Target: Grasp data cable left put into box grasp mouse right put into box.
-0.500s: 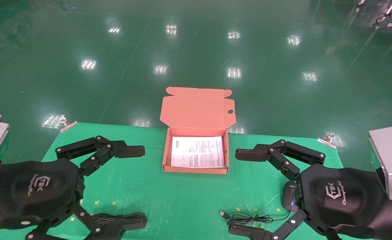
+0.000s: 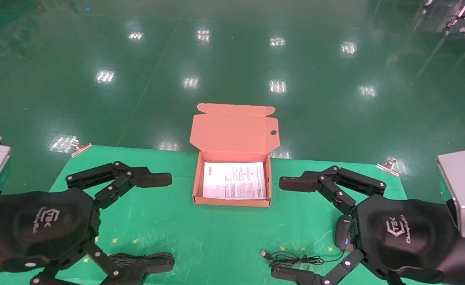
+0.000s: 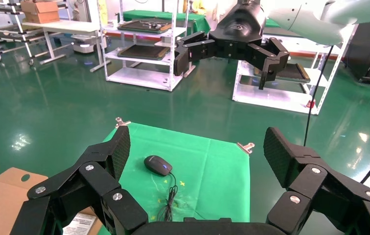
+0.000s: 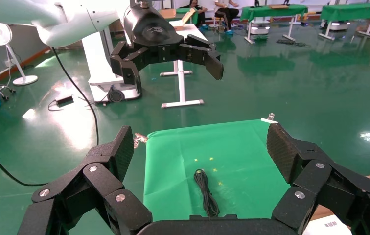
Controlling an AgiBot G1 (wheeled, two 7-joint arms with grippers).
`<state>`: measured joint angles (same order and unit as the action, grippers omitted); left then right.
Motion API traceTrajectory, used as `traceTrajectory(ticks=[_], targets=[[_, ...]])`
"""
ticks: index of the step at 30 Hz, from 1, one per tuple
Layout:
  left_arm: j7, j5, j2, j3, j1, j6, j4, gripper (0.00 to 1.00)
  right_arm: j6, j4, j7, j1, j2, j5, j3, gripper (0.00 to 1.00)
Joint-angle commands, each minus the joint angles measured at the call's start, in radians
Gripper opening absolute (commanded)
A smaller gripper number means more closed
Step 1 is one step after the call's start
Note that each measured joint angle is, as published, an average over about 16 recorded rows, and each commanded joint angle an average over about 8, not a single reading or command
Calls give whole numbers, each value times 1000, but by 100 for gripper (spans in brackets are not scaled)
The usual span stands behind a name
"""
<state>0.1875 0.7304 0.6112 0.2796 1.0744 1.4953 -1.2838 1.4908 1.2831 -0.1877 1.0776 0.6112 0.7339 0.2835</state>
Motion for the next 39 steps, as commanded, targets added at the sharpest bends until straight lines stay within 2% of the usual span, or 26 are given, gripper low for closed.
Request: traceTrajectory(ticks=[1, 11, 18, 26, 33, 39], targets=[[0, 0, 0, 0, 0, 0, 0, 100, 0, 0, 0, 0, 0, 0, 0, 100], [0, 6, 3, 4, 7, 1, 1, 100, 2, 2, 5, 2, -1, 3, -1, 100], [32, 98, 10, 52, 86, 28, 11, 100, 15, 15, 59, 51, -7, 82, 11, 100], [87, 271, 29, 164, 216, 72, 40, 100, 40, 35, 159, 174, 14, 299, 79, 100], [97, 409, 53, 289, 314, 85, 73, 100, 62, 64, 291, 293, 45, 546, 193, 100], [91, 544, 77, 410, 398, 89, 84, 100, 52, 69, 385, 357, 77, 700, 284, 100]])
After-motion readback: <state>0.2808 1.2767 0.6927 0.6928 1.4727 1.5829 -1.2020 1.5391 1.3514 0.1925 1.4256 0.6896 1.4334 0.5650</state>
